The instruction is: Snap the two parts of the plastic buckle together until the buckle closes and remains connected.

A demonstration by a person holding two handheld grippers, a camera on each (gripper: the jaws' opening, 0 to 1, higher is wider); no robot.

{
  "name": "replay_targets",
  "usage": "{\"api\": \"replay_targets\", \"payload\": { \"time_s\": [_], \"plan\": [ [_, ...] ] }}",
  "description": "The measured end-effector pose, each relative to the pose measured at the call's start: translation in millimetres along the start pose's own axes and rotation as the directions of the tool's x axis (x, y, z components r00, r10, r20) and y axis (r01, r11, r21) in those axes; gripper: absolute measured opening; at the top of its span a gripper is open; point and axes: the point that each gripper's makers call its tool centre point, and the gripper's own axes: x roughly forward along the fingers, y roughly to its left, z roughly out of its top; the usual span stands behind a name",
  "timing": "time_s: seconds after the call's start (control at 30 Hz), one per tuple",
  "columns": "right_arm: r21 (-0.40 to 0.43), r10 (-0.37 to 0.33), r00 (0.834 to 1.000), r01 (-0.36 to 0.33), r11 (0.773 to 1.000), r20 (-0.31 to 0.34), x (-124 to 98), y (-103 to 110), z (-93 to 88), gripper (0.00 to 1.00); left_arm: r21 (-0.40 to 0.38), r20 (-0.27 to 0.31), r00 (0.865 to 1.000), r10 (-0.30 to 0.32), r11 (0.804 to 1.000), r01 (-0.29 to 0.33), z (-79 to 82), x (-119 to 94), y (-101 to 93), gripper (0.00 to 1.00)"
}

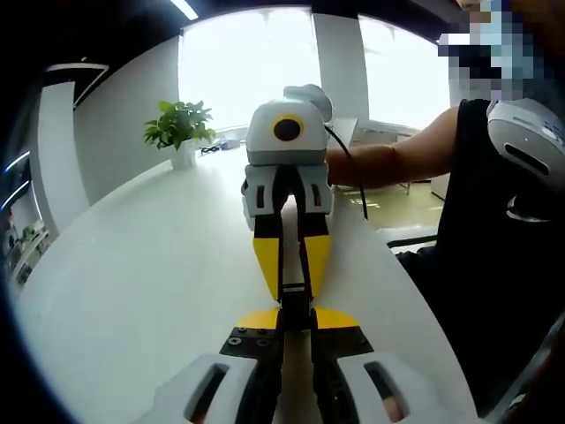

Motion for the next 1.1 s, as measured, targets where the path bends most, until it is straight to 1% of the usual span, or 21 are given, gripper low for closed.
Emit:
{"api": "replay_targets", "payload": {
  "time_s": [0.03,0.13,0.3,0.57,0.73,0.83,1.1],
  "plan": [
    [-0.001,-0.001,1.000,0.001,1.000,-0.005,0.7,0.1,-2.4,0.09,0.001,-0.004,1.000,0.001,1.000,-0.001,-1.4,1.1,-0.2,0.08],
    [-0.002,-0.001,1.000,0.001,1.000,0.000,-0.2,0.5,-1.6,0.09,-0.005,0.007,1.000,0.000,1.000,0.000,-1.0,-0.1,-0.1,0.08],
    [-0.012,-0.005,1.000,0.005,1.000,-0.005,-0.7,-0.4,-2.1,0.09,-0.001,0.009,1.000,0.003,1.000,-0.003,-0.9,0.1,1.0,0.08],
    [-0.008,-0.006,1.000,0.006,1.000,-0.015,-1.3,-5.5,-2.9,0.09,0.003,-0.003,1.000,0.002,1.000,-0.002,-0.4,1.0,6.8,0.08],
    [-0.002,-0.010,1.000,0.010,1.000,-0.013,-2.7,-13.7,-3.6,0.09,0.006,-0.009,1.000,0.002,1.000,-0.002,0.5,0.7,15.1,0.08],
    [-0.004,-0.016,1.000,0.016,1.000,-0.019,-3.7,-22.5,-2.9,0.09,0.011,-0.013,1.000,0.012,1.000,-0.012,1.3,-0.1,22.9,0.08],
    [-0.010,-0.023,0.999,0.023,1.000,-0.030,-6.4,-37.7,-3.0,0.09,0.004,0.003,1.000,0.026,1.000,-0.026,3.4,-0.5,38.0,0.08]
  ]
}}
